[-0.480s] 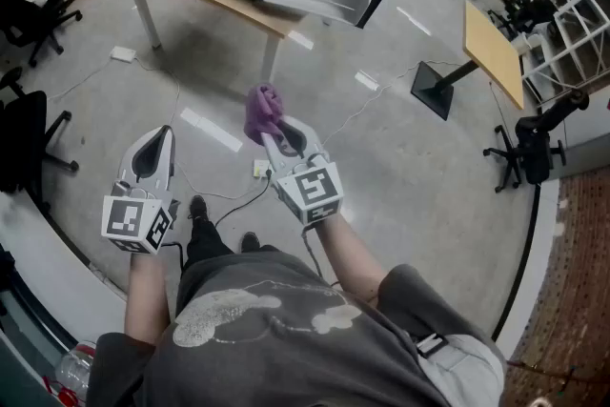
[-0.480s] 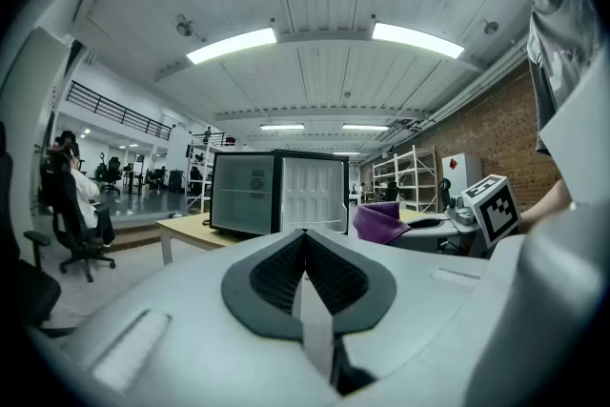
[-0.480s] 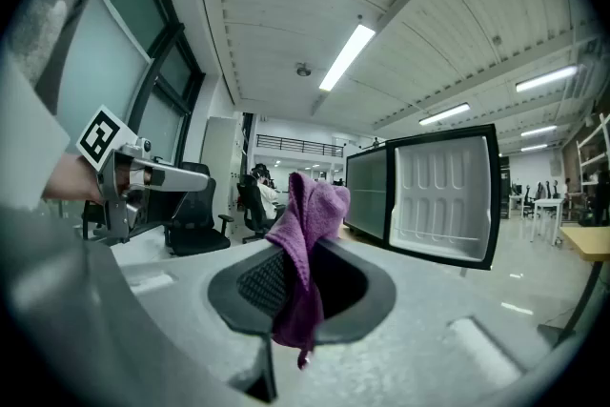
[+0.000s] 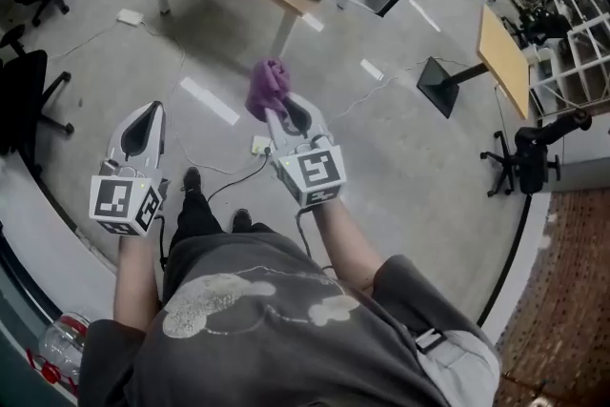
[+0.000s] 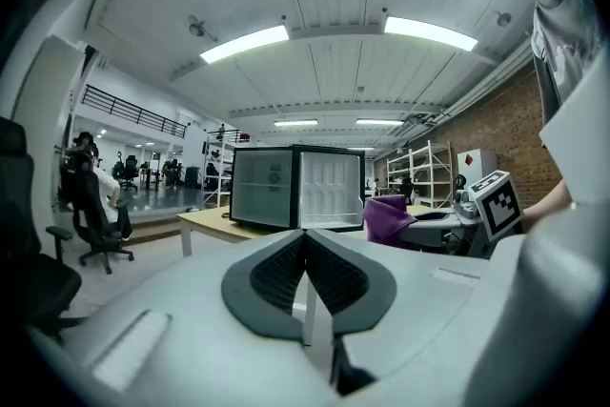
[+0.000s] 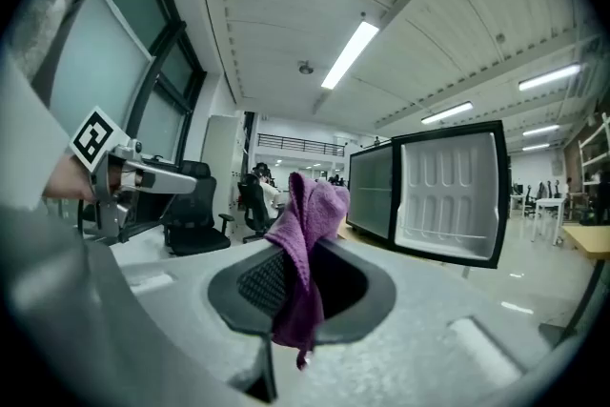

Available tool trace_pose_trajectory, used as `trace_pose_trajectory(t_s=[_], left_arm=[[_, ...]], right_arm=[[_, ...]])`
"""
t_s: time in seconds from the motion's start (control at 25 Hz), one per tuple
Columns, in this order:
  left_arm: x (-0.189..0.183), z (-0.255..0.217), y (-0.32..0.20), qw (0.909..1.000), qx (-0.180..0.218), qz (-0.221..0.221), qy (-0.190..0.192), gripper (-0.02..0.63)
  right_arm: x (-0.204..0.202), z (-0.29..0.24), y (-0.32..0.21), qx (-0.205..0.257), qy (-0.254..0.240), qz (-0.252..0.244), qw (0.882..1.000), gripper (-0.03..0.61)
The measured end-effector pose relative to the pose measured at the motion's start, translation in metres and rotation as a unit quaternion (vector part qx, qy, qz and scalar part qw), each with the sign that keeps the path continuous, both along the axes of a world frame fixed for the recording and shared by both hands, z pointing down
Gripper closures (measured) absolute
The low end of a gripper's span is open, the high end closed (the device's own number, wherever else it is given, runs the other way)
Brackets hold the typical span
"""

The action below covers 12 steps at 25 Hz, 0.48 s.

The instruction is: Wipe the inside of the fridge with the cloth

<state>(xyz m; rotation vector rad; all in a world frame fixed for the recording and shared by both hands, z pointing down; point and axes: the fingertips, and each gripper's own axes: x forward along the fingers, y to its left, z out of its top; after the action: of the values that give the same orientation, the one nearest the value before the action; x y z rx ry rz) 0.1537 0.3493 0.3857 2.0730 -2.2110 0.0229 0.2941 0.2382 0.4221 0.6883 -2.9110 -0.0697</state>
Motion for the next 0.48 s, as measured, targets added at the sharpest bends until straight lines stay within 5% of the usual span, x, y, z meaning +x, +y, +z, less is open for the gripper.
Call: trace_pose_trajectory(t_s=[0.24,0.48], left_arm=[[-0.028,0.017,0.009,0.9999,-0.009,-0.01,0.0,0.597],[-0.093,0.037,-0.02,0.9996,-0.014,-0.016,0.019,0.597]], right_arm=[[-0.005,0.018,-0.032,-0.038,-0.021,0.059,0.997,0.54],[-0.058,0.033,-0.054,-0.044,-0.006,0.061,0.997,0.538]])
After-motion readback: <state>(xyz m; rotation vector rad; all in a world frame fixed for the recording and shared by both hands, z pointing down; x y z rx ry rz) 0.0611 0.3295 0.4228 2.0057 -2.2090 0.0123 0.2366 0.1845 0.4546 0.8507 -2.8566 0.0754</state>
